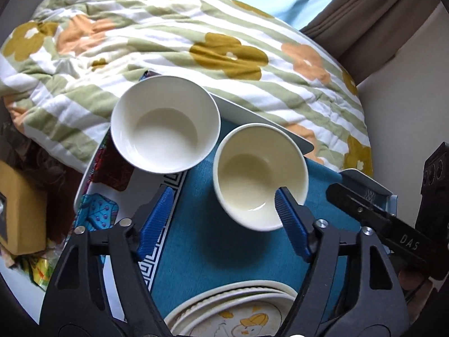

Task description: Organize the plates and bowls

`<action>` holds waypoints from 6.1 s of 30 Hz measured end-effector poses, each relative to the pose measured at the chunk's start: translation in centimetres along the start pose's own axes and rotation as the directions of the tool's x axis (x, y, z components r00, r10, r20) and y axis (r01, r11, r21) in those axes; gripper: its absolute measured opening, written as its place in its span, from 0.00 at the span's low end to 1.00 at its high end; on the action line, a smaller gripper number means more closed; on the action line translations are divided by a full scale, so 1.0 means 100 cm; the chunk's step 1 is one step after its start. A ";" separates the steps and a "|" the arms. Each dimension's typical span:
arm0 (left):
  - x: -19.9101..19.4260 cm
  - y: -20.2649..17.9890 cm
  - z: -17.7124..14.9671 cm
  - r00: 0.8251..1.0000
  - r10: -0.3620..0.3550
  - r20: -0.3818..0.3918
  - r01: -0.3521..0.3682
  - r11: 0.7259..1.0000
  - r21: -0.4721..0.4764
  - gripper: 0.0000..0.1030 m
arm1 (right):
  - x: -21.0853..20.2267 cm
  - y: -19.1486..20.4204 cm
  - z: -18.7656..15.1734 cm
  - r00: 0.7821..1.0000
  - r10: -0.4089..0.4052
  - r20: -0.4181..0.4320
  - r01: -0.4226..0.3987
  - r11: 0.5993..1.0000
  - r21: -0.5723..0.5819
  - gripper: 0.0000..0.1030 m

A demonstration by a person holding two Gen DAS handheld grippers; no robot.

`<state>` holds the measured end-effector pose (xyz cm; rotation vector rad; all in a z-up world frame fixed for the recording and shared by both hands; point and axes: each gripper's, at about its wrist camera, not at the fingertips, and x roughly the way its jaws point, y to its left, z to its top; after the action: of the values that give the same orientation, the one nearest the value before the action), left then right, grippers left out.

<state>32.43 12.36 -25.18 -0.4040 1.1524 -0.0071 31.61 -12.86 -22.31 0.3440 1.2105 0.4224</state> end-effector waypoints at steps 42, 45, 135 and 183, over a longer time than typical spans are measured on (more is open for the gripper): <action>-0.091 -0.128 -0.076 0.988 -0.046 0.146 0.015 0.978 0.208 0.11 | -0.115 -0.015 -0.050 0.988 0.040 0.150 -0.032 0.998 -0.052 0.15; -0.104 -0.160 -0.107 0.985 -0.076 0.153 0.041 0.974 0.221 0.11 | -0.149 -0.035 -0.070 0.984 0.029 0.175 -0.020 0.998 -0.056 0.15; -0.184 -0.092 -0.137 0.932 0.087 0.351 -0.088 0.996 -0.012 0.99 | -0.206 -0.022 -0.088 0.959 0.147 0.244 -0.059 0.940 -0.335 0.95; 0.015 0.092 0.027 0.992 0.032 0.124 -0.002 0.972 -0.236 0.21 | 0.126 0.089 0.048 0.974 0.164 -0.155 -0.195 0.958 -0.211 0.16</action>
<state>33.65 21.38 -28.50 -0.5964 1.0339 0.1699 38.71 0.85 -26.96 0.2330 1.2538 0.7448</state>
